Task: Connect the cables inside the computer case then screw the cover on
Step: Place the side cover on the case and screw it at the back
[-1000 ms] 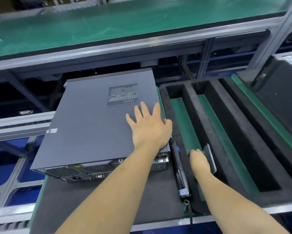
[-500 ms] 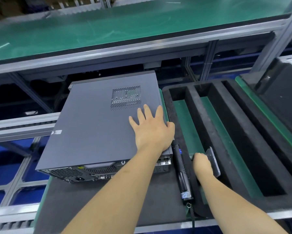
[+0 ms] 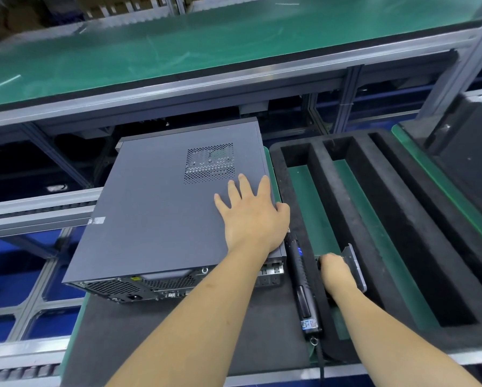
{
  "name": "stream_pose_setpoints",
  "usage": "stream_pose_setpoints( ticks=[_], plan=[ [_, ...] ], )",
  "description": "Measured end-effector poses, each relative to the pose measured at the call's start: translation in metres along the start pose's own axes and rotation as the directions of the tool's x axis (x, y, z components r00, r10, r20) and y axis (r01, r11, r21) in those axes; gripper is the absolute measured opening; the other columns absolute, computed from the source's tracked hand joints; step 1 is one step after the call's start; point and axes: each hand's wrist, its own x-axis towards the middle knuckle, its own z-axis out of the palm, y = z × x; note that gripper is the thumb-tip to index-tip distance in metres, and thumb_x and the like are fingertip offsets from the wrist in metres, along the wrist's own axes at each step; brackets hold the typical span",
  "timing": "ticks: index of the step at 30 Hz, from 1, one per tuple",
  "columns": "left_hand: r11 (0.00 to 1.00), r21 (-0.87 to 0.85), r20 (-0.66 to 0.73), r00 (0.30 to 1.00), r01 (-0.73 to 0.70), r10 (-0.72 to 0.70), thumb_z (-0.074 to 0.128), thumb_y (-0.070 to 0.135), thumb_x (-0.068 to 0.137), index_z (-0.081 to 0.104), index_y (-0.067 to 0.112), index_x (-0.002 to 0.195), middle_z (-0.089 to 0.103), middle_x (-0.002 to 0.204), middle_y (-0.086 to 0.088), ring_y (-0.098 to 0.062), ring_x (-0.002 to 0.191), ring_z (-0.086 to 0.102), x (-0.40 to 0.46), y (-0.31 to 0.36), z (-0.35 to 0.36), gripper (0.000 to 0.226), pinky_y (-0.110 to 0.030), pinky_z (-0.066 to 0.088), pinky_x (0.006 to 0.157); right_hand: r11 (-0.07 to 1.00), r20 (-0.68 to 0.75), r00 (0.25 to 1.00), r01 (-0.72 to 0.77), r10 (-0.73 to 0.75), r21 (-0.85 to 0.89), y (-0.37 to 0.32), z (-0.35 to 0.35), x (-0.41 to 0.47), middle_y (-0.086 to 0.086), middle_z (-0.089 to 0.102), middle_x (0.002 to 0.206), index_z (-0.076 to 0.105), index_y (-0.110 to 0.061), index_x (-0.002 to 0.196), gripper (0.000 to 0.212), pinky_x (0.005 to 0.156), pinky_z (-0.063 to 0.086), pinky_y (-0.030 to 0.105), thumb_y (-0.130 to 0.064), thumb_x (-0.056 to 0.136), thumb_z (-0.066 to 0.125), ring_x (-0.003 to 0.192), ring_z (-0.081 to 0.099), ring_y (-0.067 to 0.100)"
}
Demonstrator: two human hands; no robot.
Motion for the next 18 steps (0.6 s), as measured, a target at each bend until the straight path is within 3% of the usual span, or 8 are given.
stream_pose_setpoints(
  ticks=[5, 8, 10, 12, 14, 16, 18],
  plan=[
    [1.0, 0.002, 0.0, 1.0, 0.001, -0.001, 0.027, 0.05, 0.093, 0.018, 0.033, 0.154, 0.006, 0.165, -0.013, -0.035, 0.151, 0.0, 0.0, 0.001, 0.0, 0.064, -0.062, -0.002, 0.117, 0.999, 0.044, 0.998, -0.042, 0.043, -0.023, -0.003, -0.006, -0.002, 0.012, 0.069, 0.092, 0.066, -0.004, 0.086, 0.027, 0.063, 0.047, 0.029, 0.013, 0.083, 0.044, 0.069, 0.054, 0.029],
    [1.0, 0.004, -0.004, 1.0, 0.003, -0.002, 0.027, 0.05, 0.093, 0.02, 0.033, 0.153, 0.007, 0.165, -0.013, -0.036, 0.15, 0.001, 0.001, 0.001, 0.0, 0.063, -0.063, -0.001, 0.117, 0.997, 0.018, 0.997, -0.078, 0.078, 0.003, 0.0, -0.008, -0.005, 0.01, 0.061, 0.076, 0.059, -0.01, 0.075, 0.023, 0.057, 0.045, 0.027, 0.009, 0.085, 0.049, 0.06, 0.049, 0.027],
    [1.0, 0.003, -0.004, 1.0, 0.003, -0.003, 0.027, 0.049, 0.093, 0.02, 0.033, 0.153, 0.008, 0.165, -0.013, -0.036, 0.15, 0.002, 0.001, 0.001, 0.0, 0.063, -0.063, -0.001, 0.117, 0.989, -0.032, 0.995, -0.093, 0.097, 0.114, 0.002, -0.008, -0.006, 0.011, 0.055, 0.067, 0.055, -0.008, 0.069, 0.019, 0.054, 0.046, 0.032, 0.003, 0.085, 0.056, 0.057, 0.045, 0.03],
    [1.0, 0.001, -0.002, 1.0, 0.004, -0.004, 0.028, 0.049, 0.092, 0.02, 0.033, 0.153, 0.008, 0.165, -0.013, -0.036, 0.15, 0.002, 0.001, 0.001, 0.0, 0.063, -0.063, -0.001, 0.117, 0.946, -0.089, 0.985, -0.114, 0.147, 0.304, 0.002, -0.01, -0.011, 0.016, 0.067, 0.076, 0.064, -0.002, 0.075, 0.01, 0.064, 0.055, 0.038, -0.004, 0.085, 0.065, 0.069, 0.061, 0.037],
    [1.0, -0.003, 0.001, 1.0, 0.004, -0.004, 0.028, 0.049, 0.092, 0.02, 0.033, 0.153, 0.009, 0.165, -0.013, -0.036, 0.15, 0.002, 0.001, 0.001, -0.001, 0.063, -0.063, -0.001, 0.117, 0.879, -0.128, 0.97, -0.128, 0.208, 0.459, 0.002, -0.011, -0.017, 0.01, 0.072, 0.086, 0.069, -0.006, 0.08, 0.006, 0.066, 0.056, 0.033, -0.011, 0.085, 0.07, 0.077, 0.066, 0.028],
    [1.0, -0.006, 0.0, 1.0, 0.002, -0.002, 0.028, 0.049, 0.093, 0.02, 0.033, 0.153, 0.009, 0.165, -0.013, -0.036, 0.15, 0.002, 0.001, 0.001, -0.001, 0.063, -0.063, -0.001, 0.117, 0.858, -0.145, 0.961, -0.137, 0.237, 0.495, 0.004, -0.011, -0.023, 0.008, 0.074, 0.091, 0.073, -0.009, 0.082, 0.006, 0.06, 0.049, 0.027, -0.011, 0.086, 0.068, 0.073, 0.062, 0.024],
    [1.0, -0.008, -0.002, 1.0, -0.001, 0.001, 0.028, 0.049, 0.093, 0.021, 0.032, 0.153, 0.009, 0.165, -0.013, -0.036, 0.151, 0.002, 0.0, 0.001, -0.002, 0.063, -0.062, -0.001, 0.118, 0.866, -0.143, 0.961, -0.141, 0.236, 0.481, 0.008, -0.008, -0.03, 0.01, 0.075, 0.104, 0.077, -0.007, 0.101, 0.017, 0.065, 0.052, 0.028, -0.006, 0.091, 0.063, 0.083, 0.068, 0.027]
  ],
)
